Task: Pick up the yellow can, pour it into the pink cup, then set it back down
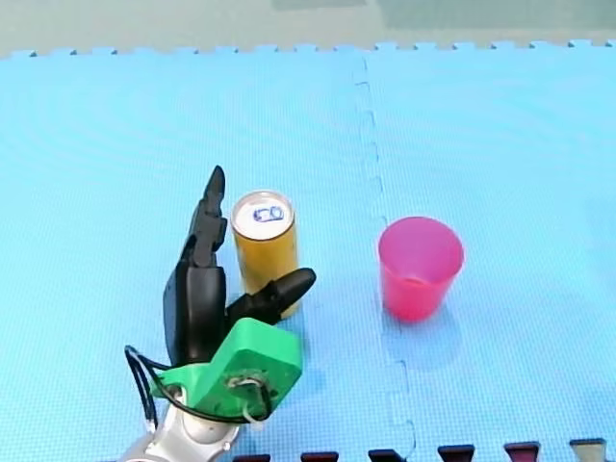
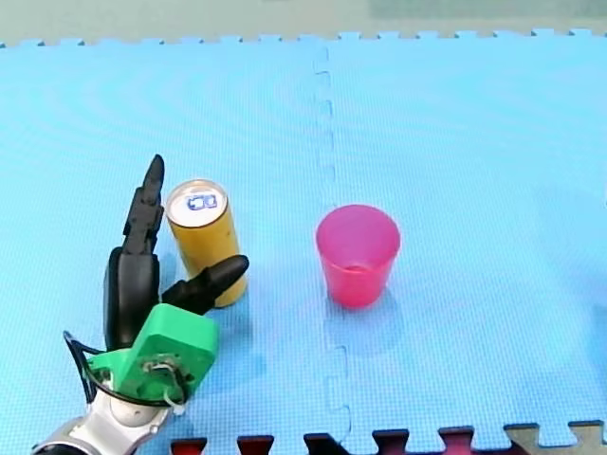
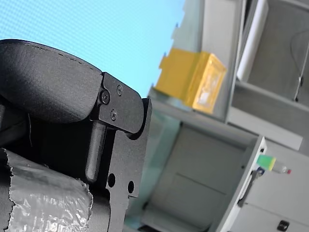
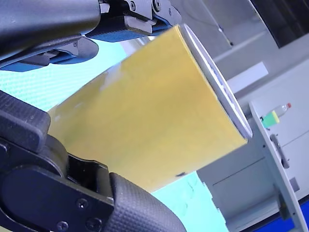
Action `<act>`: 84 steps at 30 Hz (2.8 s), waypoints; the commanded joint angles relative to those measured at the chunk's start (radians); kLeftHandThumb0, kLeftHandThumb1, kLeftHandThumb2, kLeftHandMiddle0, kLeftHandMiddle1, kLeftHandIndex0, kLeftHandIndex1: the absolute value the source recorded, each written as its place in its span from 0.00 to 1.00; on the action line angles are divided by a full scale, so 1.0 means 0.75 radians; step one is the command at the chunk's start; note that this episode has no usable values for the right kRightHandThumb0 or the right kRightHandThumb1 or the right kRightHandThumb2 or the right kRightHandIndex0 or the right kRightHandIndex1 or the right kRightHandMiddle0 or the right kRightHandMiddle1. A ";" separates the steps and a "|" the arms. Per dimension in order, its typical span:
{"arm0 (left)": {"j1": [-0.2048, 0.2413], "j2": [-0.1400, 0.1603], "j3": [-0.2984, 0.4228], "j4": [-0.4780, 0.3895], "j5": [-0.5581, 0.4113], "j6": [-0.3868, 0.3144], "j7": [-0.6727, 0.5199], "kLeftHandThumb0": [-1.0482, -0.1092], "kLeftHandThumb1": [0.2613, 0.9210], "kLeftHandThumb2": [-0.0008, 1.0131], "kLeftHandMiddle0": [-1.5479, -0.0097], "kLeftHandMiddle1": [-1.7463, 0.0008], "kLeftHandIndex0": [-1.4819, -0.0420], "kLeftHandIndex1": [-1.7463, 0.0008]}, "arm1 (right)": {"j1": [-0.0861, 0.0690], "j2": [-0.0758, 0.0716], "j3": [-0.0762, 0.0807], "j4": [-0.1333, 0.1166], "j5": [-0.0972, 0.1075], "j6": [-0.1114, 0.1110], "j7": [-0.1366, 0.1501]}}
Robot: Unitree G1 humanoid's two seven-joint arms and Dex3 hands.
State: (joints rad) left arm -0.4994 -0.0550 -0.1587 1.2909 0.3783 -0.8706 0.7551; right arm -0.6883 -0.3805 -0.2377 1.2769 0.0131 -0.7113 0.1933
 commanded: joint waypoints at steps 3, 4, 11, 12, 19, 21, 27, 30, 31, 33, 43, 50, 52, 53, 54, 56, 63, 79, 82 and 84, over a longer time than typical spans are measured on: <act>0.016 0.012 0.025 -0.006 -0.019 -0.040 -0.021 0.00 0.91 0.01 0.85 1.00 0.92 1.00 | -0.005 -0.015 0.008 -0.001 -0.009 -0.008 -0.003; 0.019 0.013 0.028 -0.006 -0.020 -0.048 -0.024 0.00 0.91 0.01 0.85 1.00 0.93 1.00 | -0.005 -0.017 0.015 -0.001 -0.019 -0.011 -0.010; 0.065 0.038 0.049 -0.014 -0.018 -0.135 -0.026 0.00 0.91 0.01 0.86 1.00 0.93 1.00 | -0.009 -0.026 0.046 -0.001 -0.068 -0.027 -0.067; 0.070 0.044 0.048 -0.015 -0.012 -0.147 -0.021 0.00 0.91 0.01 0.86 1.00 0.93 1.00 | -0.009 -0.026 0.048 0.000 -0.069 -0.026 -0.071; 0.079 0.061 0.048 -0.017 0.008 -0.174 -0.009 0.00 0.89 0.00 0.86 1.00 0.94 1.00 | -0.012 -0.027 0.055 0.000 -0.078 -0.029 -0.086; 0.084 0.063 0.046 -0.019 0.016 -0.180 0.000 0.00 0.89 0.00 0.86 1.00 0.94 1.00 | -0.013 -0.028 0.060 0.000 -0.083 -0.031 -0.095; 0.107 0.068 0.035 -0.027 0.042 -0.202 0.033 0.00 0.87 0.00 0.86 1.00 0.94 1.00 | -0.019 -0.026 0.064 0.001 -0.085 -0.031 -0.101; 0.117 0.072 0.032 -0.030 0.048 -0.213 0.029 0.00 0.86 0.00 0.86 1.00 0.94 1.00 | -0.023 -0.028 0.069 0.001 -0.088 -0.023 -0.099; 0.119 0.073 0.032 -0.030 0.048 -0.216 0.024 0.00 0.86 0.00 0.86 1.00 0.94 1.00 | -0.024 -0.028 0.071 0.000 -0.090 -0.022 -0.100; 0.125 0.075 0.031 -0.030 0.049 -0.223 0.016 0.00 0.86 0.00 0.86 1.00 0.94 1.00 | -0.026 -0.027 0.076 0.000 -0.094 -0.023 -0.104; 0.149 0.103 0.017 -0.033 0.062 -0.223 -0.041 0.00 0.87 0.00 0.86 1.00 0.94 1.00 | -0.027 -0.018 0.089 0.001 -0.104 -0.023 -0.128; 0.157 0.105 0.035 -0.035 0.034 -0.231 -0.090 0.00 0.86 0.00 0.85 1.00 0.93 1.00 | -0.032 0.014 0.098 0.004 -0.106 -0.023 -0.130; 0.159 0.107 0.039 -0.036 0.027 -0.233 -0.101 0.00 0.86 0.00 0.85 1.00 0.93 1.00 | -0.036 0.038 0.099 0.006 -0.101 -0.031 -0.120; 0.159 0.107 0.042 -0.036 0.025 -0.233 -0.106 0.00 0.86 0.00 0.85 1.00 0.93 1.00 | -0.038 0.048 0.100 0.008 -0.100 -0.035 -0.118; 0.159 0.110 0.045 -0.035 0.022 -0.234 -0.112 0.00 0.86 0.00 0.85 1.00 0.93 1.00 | -0.040 0.057 0.103 0.009 -0.104 -0.037 -0.122; 0.160 0.114 0.050 -0.034 0.017 -0.236 -0.124 0.00 0.86 0.00 0.85 0.99 0.93 1.00 | -0.042 0.067 0.110 0.012 -0.113 -0.039 -0.133; 0.148 0.125 0.060 -0.032 0.000 -0.234 -0.162 0.00 0.87 0.00 0.85 0.99 0.93 1.00 | -0.056 0.106 0.129 0.030 -0.142 -0.045 -0.176; 0.141 0.128 0.080 -0.035 -0.014 -0.234 -0.195 0.00 0.92 0.01 0.84 1.00 0.92 1.00 | -0.087 0.159 0.128 0.051 -0.143 -0.045 -0.143; 0.141 0.130 0.087 -0.036 -0.023 -0.239 -0.211 0.00 0.92 0.01 0.84 1.00 0.92 1.00 | -0.090 0.171 0.113 0.055 -0.124 -0.043 -0.097; 0.141 0.132 0.093 -0.036 -0.030 -0.242 -0.224 0.00 0.93 0.01 0.84 1.00 0.92 1.00 | -0.091 0.179 0.107 0.057 -0.117 -0.038 -0.076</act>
State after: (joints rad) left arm -0.3916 0.0369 -0.0936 1.2652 0.3634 -1.0473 0.5920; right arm -0.7505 -0.2494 -0.1518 1.3185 -0.0819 -0.7413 0.1283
